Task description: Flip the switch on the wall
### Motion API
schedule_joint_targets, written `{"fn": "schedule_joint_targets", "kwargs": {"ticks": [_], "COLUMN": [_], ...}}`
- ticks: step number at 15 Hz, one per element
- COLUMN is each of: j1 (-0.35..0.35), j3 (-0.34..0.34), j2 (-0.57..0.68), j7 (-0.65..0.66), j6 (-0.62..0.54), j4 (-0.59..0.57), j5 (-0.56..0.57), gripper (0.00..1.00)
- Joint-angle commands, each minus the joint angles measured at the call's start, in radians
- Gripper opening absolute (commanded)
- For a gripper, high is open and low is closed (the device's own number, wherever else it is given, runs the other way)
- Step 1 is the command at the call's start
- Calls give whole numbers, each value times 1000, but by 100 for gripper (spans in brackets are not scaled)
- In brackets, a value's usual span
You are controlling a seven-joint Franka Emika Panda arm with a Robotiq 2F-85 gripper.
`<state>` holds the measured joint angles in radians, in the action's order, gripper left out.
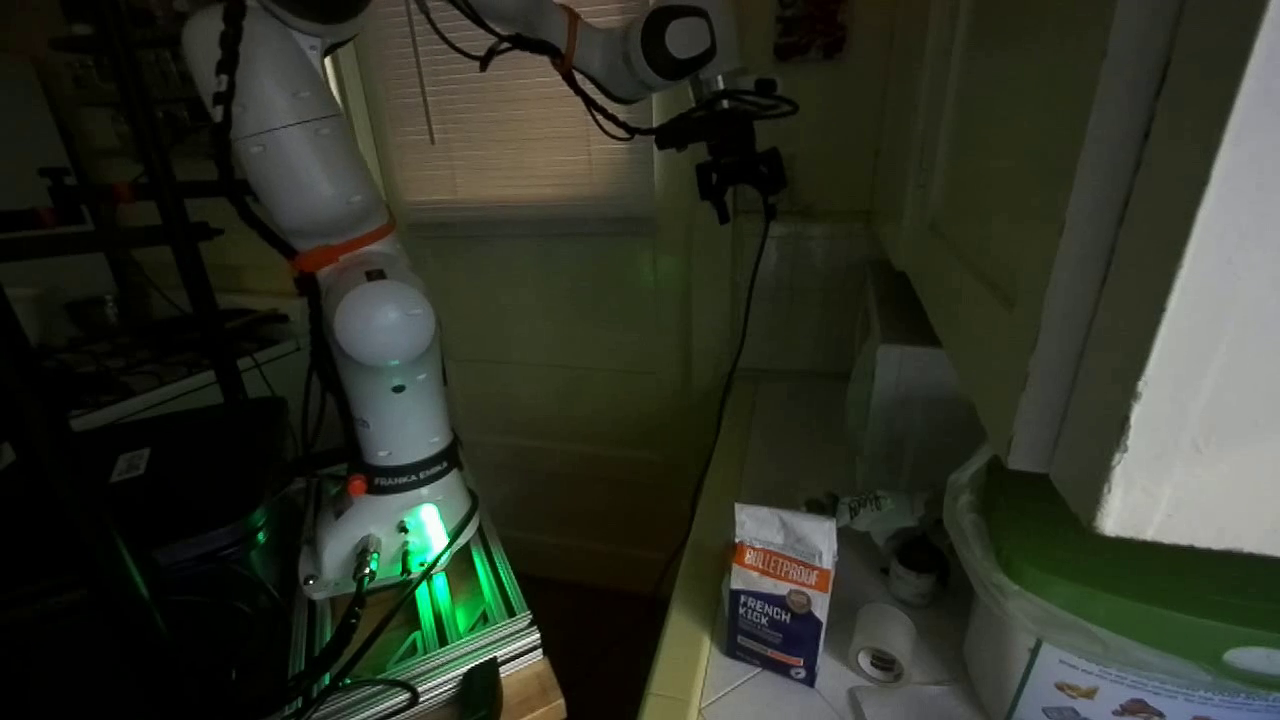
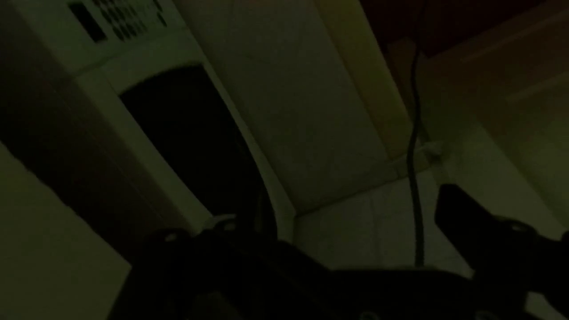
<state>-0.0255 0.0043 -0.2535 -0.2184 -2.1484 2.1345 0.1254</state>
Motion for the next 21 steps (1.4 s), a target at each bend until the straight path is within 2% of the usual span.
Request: {"fn": "schedule_joint_targets", "kwargs": {"ticks": [1, 2, 7, 11, 12, 13, 14, 15, 19, 21], "j1": [-44, -53, -83, -95, -97, -84, -85, -85, -83, -89], "j3": [13, 15, 18, 30, 33, 38, 40, 41, 40, 40], "j2": [109, 122, 178, 186, 188, 181, 182, 182, 182, 205], "j7": [-140, -189, -430, -595, -625, -549, -557, -553, -553, -579], "j6": [-69, -86, -158, -223, -239, -206, -210, -210, -210, -231], "j4": [-107, -122, -178, -171, -169, -173, -173, -173, -173, -187], "j5": [-11, -26, -157, -305, -337, -269, -275, -274, -274, -317], "gripper": [75, 74, 35, 4, 1, 0, 7, 1, 0, 0]}}
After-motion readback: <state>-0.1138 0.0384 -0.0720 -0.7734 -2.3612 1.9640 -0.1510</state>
